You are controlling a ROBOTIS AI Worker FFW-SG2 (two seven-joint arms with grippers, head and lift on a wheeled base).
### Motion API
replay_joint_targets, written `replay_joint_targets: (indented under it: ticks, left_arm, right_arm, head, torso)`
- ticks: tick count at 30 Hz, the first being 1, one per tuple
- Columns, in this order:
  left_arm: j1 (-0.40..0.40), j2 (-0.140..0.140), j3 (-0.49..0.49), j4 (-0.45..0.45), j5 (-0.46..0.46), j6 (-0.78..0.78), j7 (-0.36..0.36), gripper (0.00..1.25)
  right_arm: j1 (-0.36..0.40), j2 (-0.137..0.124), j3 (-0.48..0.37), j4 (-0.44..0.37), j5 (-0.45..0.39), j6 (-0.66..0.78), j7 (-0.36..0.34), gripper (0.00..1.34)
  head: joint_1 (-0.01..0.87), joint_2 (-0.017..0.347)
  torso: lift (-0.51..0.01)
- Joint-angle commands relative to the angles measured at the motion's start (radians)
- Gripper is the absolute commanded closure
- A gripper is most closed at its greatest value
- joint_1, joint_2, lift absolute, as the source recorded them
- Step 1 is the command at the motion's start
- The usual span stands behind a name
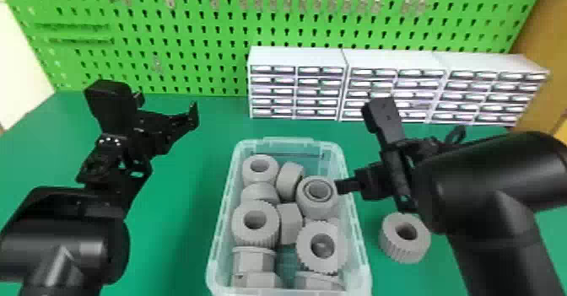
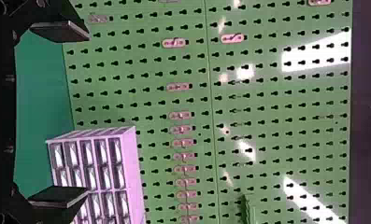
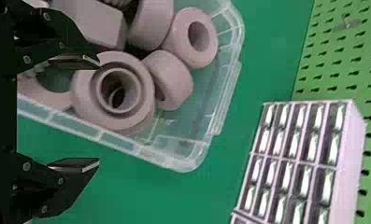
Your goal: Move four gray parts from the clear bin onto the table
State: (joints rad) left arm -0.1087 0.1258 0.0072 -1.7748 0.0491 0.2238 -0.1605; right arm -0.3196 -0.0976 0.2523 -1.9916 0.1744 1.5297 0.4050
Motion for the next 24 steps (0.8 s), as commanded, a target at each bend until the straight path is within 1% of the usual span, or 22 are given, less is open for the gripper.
replay_joint_targets:
  ticks: [1,6,9,24]
  left_arm:
    - [0.001,0.0,-0.001,-0.002,-0.002,0.003,-0.004,0.12]
    - [0.003,0.0,0.002,-0.002,-0.005,0.005,-0.007,0.12]
    - [0.003,0.0,0.002,-0.002,-0.005,0.005,-0.008,0.12]
    - [0.001,0.0,-0.001,-0.002,-0.008,0.008,-0.01,0.12]
  right_arm:
    - [0.034,-0.001,-0.018,-0.05,0.039,0.043,0.0,0.52]
    - [0.068,0.001,-0.047,-0.069,0.042,0.043,0.0,0.52]
    - [0.074,-0.001,-0.048,-0.07,0.039,0.043,0.0,0.52]
    - [0.063,-0.005,-0.025,-0.07,0.017,0.043,0.0,0.52]
  head:
    - [0.678,0.034]
    - [0.678,0.034]
    - [0.678,0.034]
    - [0.678,0.034]
  torso:
    - [-0.05]
    - [-0.05]
    - [-0.05]
    - [-0.05]
